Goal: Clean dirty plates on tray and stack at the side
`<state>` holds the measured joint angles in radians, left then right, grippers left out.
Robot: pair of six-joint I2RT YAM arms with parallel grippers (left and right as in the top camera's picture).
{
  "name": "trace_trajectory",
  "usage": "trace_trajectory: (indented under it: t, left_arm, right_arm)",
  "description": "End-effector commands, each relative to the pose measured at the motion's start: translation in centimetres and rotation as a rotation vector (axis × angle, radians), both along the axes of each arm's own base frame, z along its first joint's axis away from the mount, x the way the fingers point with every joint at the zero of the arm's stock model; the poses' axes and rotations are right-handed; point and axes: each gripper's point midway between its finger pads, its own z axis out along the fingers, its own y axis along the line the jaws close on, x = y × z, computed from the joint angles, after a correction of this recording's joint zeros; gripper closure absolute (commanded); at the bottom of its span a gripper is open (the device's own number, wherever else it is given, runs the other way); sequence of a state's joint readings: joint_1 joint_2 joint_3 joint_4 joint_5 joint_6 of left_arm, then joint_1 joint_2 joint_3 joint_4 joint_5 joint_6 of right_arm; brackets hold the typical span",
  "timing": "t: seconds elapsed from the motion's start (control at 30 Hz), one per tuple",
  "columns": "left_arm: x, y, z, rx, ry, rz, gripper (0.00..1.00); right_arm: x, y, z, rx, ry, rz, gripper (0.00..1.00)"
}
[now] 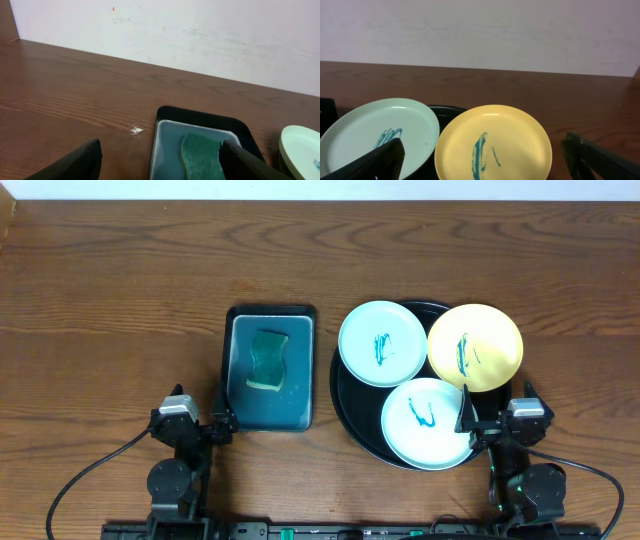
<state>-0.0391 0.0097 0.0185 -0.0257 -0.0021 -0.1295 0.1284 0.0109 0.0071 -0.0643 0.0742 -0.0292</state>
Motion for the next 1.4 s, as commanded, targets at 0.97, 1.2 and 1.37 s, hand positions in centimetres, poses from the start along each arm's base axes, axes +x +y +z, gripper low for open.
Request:
trace_trajectory:
  t: [0.97,1.2,1.37]
  left_arm:
    - [-0.1,0.2,-1.8,0.016,0.061,0.01,0.24]
    - [-0.1,0.2,-1.8,-0.088,0.058,0.019,0.24]
    - [-0.2,-0.3,-1.7,-0.137,0.08,0.002,0.24]
  right_arm:
    - [0.0,0.1,-0.1,0.016,0.002,0.005,0.01]
    - [0.0,0.1,0.1,0.015,-0.004,0.002,0.01]
    - [0.0,0.6,1.3,0.044,-0.05,0.032,0.01]
